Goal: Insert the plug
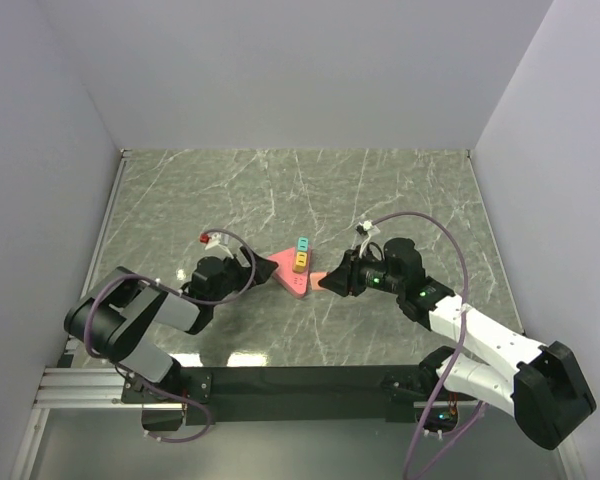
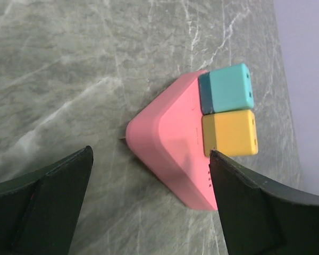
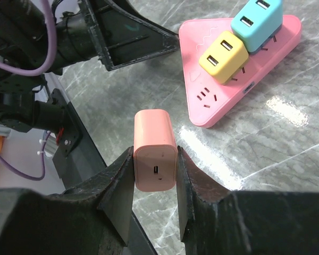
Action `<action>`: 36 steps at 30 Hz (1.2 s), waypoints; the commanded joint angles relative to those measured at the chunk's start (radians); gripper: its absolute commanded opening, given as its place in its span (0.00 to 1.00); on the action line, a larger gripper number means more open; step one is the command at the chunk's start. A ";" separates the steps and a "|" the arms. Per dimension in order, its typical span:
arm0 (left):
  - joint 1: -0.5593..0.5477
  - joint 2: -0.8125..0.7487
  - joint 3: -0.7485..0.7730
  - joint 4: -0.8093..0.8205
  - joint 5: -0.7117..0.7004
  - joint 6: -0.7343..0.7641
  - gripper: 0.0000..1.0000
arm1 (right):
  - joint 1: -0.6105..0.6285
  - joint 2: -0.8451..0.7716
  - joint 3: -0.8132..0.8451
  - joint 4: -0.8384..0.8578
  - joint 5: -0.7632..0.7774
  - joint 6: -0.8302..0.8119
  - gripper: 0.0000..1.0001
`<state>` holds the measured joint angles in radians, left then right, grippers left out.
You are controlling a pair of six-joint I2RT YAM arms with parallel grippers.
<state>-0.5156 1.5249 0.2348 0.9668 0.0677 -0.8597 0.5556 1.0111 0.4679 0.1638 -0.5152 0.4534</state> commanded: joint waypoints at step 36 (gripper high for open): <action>-0.053 0.227 -0.009 0.395 0.020 -0.091 0.00 | -0.006 0.149 0.228 -0.300 0.202 0.019 0.00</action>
<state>-0.5373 1.7439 0.2691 1.2396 0.1501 -0.9607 0.5522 1.1389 0.6289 -0.0471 -0.3794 0.4557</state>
